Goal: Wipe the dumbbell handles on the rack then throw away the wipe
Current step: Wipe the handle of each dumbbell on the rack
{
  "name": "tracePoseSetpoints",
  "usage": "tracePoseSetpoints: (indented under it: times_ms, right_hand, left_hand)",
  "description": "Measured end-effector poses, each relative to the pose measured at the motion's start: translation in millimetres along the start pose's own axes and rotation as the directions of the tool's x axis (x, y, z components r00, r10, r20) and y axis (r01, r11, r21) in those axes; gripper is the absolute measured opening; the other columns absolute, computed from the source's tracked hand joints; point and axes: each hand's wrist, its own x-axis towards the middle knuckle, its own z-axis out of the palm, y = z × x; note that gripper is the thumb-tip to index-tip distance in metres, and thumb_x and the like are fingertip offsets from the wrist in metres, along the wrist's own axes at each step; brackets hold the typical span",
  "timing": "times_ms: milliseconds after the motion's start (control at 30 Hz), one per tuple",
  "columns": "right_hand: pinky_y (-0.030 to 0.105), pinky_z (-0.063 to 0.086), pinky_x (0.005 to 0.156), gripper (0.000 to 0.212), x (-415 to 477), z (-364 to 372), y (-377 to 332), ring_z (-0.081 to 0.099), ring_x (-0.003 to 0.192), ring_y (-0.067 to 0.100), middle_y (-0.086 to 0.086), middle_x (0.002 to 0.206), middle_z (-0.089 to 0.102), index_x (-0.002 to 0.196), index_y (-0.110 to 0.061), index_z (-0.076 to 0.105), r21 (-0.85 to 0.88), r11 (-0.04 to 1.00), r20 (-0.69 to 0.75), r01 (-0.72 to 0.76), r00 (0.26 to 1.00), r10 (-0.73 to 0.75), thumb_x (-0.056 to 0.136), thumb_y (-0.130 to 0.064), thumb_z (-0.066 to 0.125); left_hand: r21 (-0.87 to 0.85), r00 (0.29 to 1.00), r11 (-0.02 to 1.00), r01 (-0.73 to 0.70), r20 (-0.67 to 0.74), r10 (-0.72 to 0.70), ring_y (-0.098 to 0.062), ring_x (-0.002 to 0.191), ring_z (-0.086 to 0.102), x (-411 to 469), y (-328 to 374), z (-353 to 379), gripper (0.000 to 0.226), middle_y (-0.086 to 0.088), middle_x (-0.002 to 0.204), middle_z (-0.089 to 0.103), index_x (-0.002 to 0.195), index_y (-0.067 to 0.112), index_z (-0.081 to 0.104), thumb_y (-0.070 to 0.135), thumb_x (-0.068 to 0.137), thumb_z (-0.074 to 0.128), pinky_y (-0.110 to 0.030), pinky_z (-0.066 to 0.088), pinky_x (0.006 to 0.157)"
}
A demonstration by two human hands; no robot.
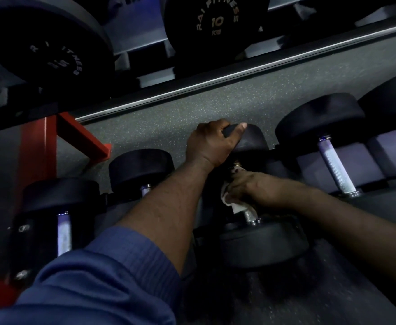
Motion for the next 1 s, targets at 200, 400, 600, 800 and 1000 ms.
tracePoseSetpoints:
  times_ms: [200,400,600,800,1000]
  right_hand:
    - [0.035,0.042,0.110,0.024,-12.3,-3.6,-4.1,0.059,0.125,0.024,0.010,0.121,0.071,0.110,-0.009,0.076,0.115,0.978,0.185,-0.172,0.971,0.149,0.091,-0.013,0.061]
    - [0.021,0.041,0.108,0.016,-10.5,15.0,-8.9,0.067,0.109,0.023,-0.001,0.098,0.076,0.080,-0.016,0.076,0.118,0.991,-0.077,-0.056,0.995,0.065,0.088,-0.014,0.061]
    - [0.024,0.036,0.115,0.041,-11.0,7.1,-2.9,0.043,0.141,0.014,0.000,0.144,0.059,0.111,-0.016,0.076,0.146,0.980,-0.144,-0.132,0.978,0.153,0.100,-0.036,0.043]
    - [0.022,0.052,0.094,0.023,-27.5,8.3,-12.4,0.061,0.127,0.012,0.001,0.123,0.073,0.083,-0.027,0.073,0.185,0.955,-0.104,-0.232,0.962,0.254,0.083,-0.032,0.051]
    - [0.028,0.047,0.070,0.032,-39.3,15.3,-13.4,0.073,0.088,0.020,0.006,0.085,0.075,0.100,-0.023,0.079,0.302,0.728,-0.253,-0.615,0.685,0.683,0.086,-0.051,0.074]
  left_hand:
    - [0.003,1.000,1.000,-0.010,-0.010,0.010,-0.020,0.085,0.070,0.3,-0.4,0.6,0.066,0.006,0.089,0.074,0.094,0.031,0.073,0.086,0.084,0.036,-0.035,0.057,0.077]
    - [0.007,1.000,1.000,-0.004,-0.009,0.004,-0.020,0.081,0.068,-1.0,0.7,-0.4,0.062,0.007,0.083,0.071,0.086,0.032,0.069,0.085,0.084,0.037,-0.033,0.054,0.071]
    - [0.017,1.000,1.000,-0.012,-0.010,0.012,-0.021,0.080,0.067,-1.4,1.5,-1.5,0.056,0.009,0.077,0.066,0.080,0.028,0.064,0.079,0.090,0.043,-0.030,0.046,0.066]
    - [0.029,1.000,0.999,-0.015,-0.026,0.016,-0.023,0.081,0.068,-1.3,1.8,-1.4,0.062,0.004,0.080,0.071,0.082,0.026,0.068,0.081,0.088,0.040,-0.032,0.051,0.069]
    - [0.017,0.999,1.000,-0.018,-0.035,0.018,-0.020,0.085,0.070,-1.0,0.0,0.1,0.061,0.006,0.085,0.074,0.089,0.027,0.073,0.081,0.088,0.043,-0.031,0.053,0.073]
